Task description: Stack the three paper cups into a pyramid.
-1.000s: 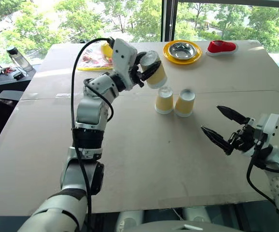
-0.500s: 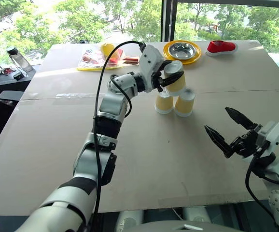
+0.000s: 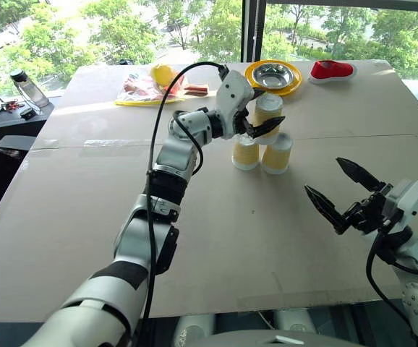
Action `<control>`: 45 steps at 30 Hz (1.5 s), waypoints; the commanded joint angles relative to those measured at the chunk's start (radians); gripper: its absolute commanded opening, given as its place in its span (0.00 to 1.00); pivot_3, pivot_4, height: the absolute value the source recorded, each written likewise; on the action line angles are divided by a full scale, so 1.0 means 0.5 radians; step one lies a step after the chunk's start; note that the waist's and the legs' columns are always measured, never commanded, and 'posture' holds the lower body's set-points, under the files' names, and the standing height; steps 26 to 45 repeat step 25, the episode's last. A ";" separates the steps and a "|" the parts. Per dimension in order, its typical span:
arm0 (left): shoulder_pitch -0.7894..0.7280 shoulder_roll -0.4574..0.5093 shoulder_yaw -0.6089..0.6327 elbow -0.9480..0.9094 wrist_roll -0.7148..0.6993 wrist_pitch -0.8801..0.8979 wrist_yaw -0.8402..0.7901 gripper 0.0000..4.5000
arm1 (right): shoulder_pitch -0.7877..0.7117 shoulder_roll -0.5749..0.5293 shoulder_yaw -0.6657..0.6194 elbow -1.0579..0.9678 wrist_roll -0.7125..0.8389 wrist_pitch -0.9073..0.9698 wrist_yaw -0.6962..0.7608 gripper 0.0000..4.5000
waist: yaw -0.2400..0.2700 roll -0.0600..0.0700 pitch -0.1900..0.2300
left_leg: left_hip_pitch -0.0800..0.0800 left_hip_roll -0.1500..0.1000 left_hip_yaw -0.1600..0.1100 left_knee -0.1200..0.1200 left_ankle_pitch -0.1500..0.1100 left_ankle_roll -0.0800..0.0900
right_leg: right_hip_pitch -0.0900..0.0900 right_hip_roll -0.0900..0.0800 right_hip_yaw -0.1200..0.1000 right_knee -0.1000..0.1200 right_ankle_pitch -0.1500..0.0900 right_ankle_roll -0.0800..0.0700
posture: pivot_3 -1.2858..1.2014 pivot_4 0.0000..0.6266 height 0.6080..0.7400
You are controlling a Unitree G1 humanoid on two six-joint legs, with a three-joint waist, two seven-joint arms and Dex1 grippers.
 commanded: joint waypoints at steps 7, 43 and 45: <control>0.280 0.180 0.224 -0.884 -0.347 0.430 0.079 0.99 | -0.051 -0.054 -0.009 0.129 0.044 -0.069 0.159 1.00 | -0.006 0.001 0.000 | 0.003 0.002 0.000 0.000 0.001 -0.001 | 0.000 0.001 0.001 0.003 0.000 0.000 | 0.52 0.24 1.00; 2.455 0.519 0.220 -1.968 -0.071 0.615 0.534 0.99 | 0.015 -0.189 0.092 0.846 -0.173 -0.308 0.579 1.00 | 0.018 0.005 -0.001 | 0.028 0.006 0.010 -0.003 -0.001 0.001 | 0.021 -0.008 0.014 -0.001 0.002 -0.005 | 0.52 0.24 1.00; 2.455 0.519 0.220 -1.968 -0.071 0.615 0.534 0.99 | 0.015 -0.189 0.092 0.846 -0.173 -0.308 0.579 1.00 | 0.018 0.005 -0.001 | 0.028 0.006 0.010 -0.003 -0.001 0.001 | 0.021 -0.008 0.014 -0.001 0.002 -0.005 | 0.52 0.24 1.00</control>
